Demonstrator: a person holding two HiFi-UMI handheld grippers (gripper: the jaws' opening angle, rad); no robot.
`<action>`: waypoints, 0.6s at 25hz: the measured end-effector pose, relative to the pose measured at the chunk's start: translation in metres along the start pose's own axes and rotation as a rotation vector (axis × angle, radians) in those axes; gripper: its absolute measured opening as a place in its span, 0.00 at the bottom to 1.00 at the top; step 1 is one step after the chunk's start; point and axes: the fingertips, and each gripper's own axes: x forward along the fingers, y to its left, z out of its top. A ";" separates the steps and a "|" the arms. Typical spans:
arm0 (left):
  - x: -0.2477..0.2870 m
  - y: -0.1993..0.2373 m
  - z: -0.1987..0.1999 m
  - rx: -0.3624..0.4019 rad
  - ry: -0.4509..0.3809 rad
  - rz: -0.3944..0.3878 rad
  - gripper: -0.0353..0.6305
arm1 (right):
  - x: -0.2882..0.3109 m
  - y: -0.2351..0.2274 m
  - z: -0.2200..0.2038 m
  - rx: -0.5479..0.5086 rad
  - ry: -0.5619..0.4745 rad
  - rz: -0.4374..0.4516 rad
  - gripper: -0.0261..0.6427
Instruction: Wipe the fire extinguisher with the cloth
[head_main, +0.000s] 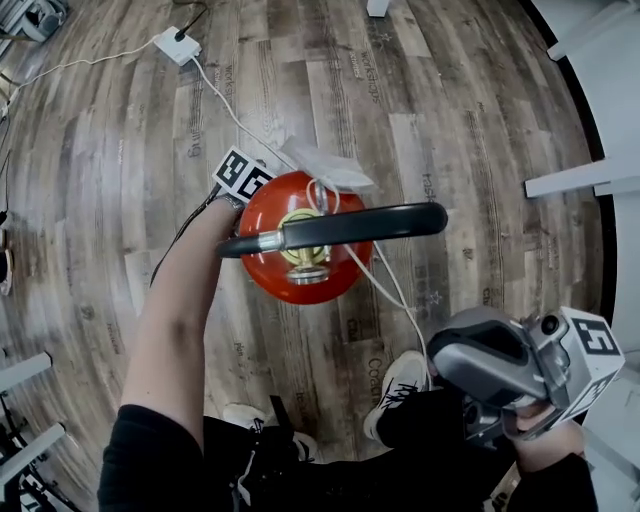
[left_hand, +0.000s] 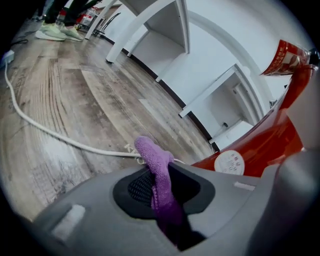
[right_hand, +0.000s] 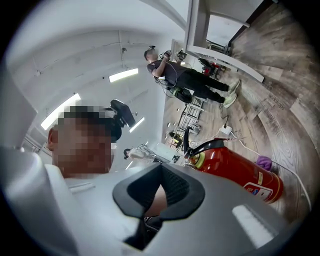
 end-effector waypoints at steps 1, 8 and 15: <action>0.004 0.007 -0.004 -0.019 -0.010 0.013 0.15 | -0.003 -0.003 0.001 0.000 0.000 -0.005 0.04; 0.004 0.018 -0.008 -0.131 -0.155 0.005 0.15 | 0.001 0.000 -0.001 -0.012 0.001 -0.023 0.04; -0.036 -0.019 0.024 -0.265 -0.420 -0.220 0.16 | 0.011 0.004 -0.005 -0.021 0.023 -0.010 0.04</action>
